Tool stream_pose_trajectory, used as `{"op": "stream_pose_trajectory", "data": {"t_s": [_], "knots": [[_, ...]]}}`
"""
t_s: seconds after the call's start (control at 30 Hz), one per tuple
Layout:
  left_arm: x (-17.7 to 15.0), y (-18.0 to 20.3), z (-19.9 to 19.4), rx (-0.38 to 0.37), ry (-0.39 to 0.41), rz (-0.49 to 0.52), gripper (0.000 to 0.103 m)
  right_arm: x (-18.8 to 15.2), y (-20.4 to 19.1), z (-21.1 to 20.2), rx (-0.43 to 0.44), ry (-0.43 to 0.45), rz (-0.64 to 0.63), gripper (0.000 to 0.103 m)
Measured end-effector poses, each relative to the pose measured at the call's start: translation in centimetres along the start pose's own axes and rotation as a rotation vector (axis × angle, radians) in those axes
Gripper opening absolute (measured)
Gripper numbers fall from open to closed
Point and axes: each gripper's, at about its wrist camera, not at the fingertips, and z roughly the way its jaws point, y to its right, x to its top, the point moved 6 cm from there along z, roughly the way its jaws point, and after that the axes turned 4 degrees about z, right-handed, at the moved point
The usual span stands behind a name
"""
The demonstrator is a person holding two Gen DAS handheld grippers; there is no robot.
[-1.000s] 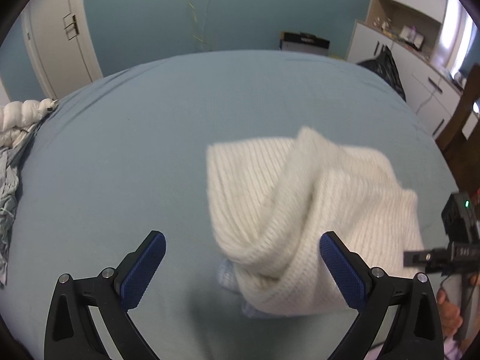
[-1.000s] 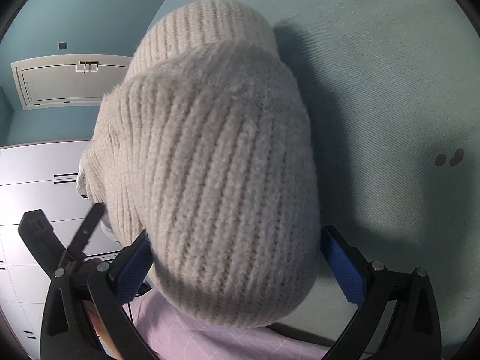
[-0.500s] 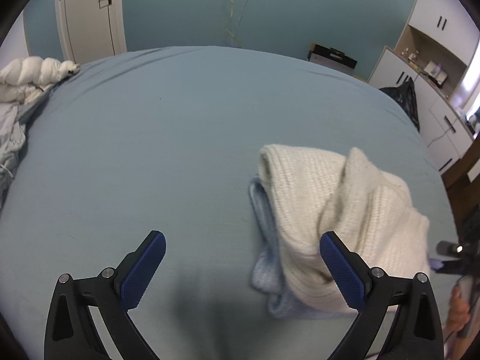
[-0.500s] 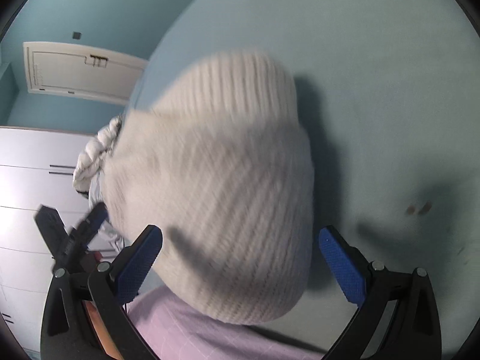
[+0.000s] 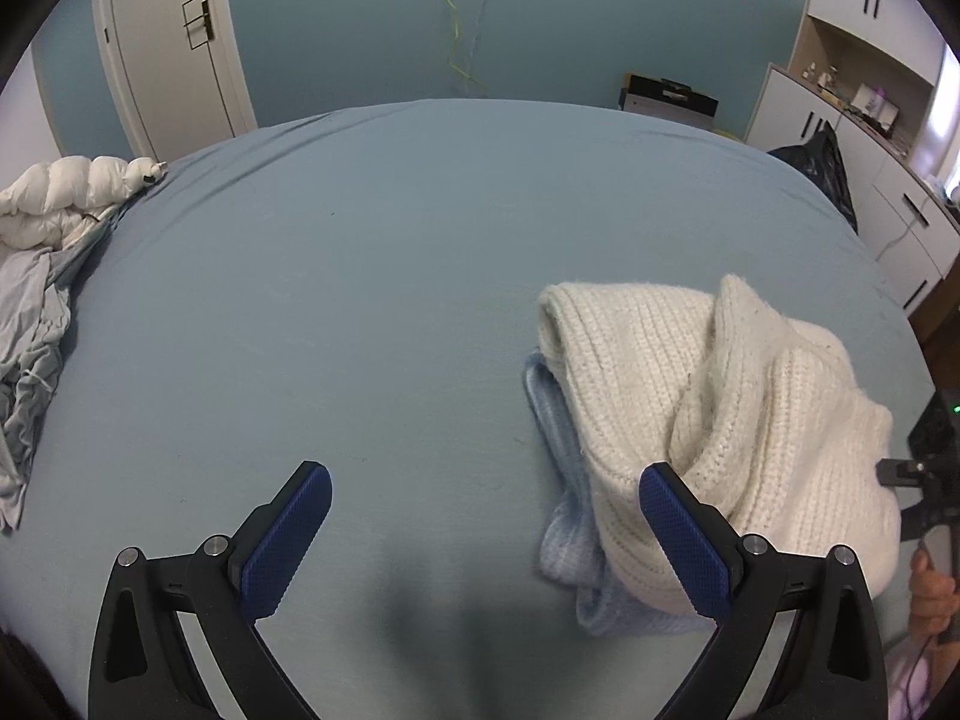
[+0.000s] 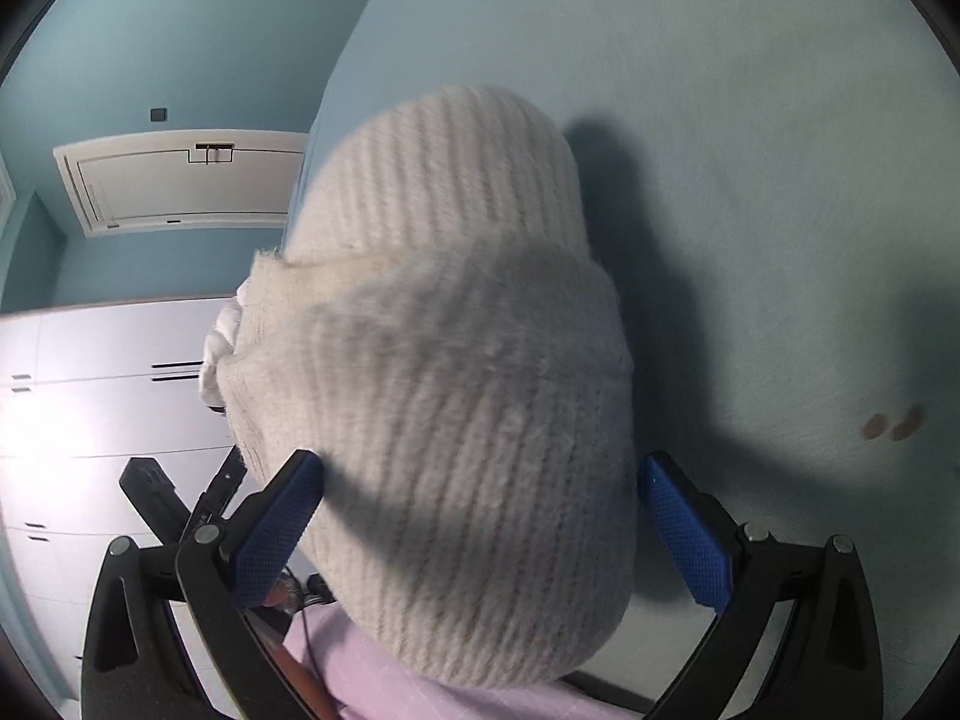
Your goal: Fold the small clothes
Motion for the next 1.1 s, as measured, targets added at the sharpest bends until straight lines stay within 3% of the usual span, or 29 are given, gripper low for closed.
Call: {"op": "stream_pose_trajectory", "data": {"t_s": [0.13,0.23,0.4,0.57,0.7,0.77,0.93,1.03,1.1], "knots": [[0.7,-1.2,0.8,-0.111,-0.003,-0.107,0.103,0.2,1.4,0.3,0.111,-0.039,0.059,0.103],[0.5,-2.8,3.1,-0.131,-0.043,-0.223,0.103,0.3,2.3,0.6,0.166,-0.059,0.081,0.103],[-0.7,-1.3,7.5,-0.382,-0.165,-0.306,0.103,0.3,3.0,0.2,0.195,-0.061,0.081,0.103],[-1.4,0.2,10.8,-0.466,-0.240,-0.330,0.103,0.2,4.3,0.2,0.219,-0.070,0.088,0.103],[-2.8,1.0,14.3,-0.690,-0.375,-0.492,0.103,0.0,5.1,0.9,0.243,-0.073,0.097,0.103],[-3.7,2.0,15.3,-0.763,-0.409,-0.527,0.103,0.0,5.4,0.9,0.250,-0.077,0.100,0.103],[-4.0,3.2,15.4,-0.830,-0.415,-0.523,0.096,0.6,5.6,1.5,0.239,-0.061,0.094,0.103],[-3.8,2.7,15.4,-0.859,-0.395,-0.518,0.081,0.3,5.3,1.4,0.222,-0.067,0.056,0.102],[-2.7,2.7,14.1,-0.837,-0.334,-0.473,0.075,0.2,4.2,1.1,0.171,-0.034,-0.019,0.102]]}}
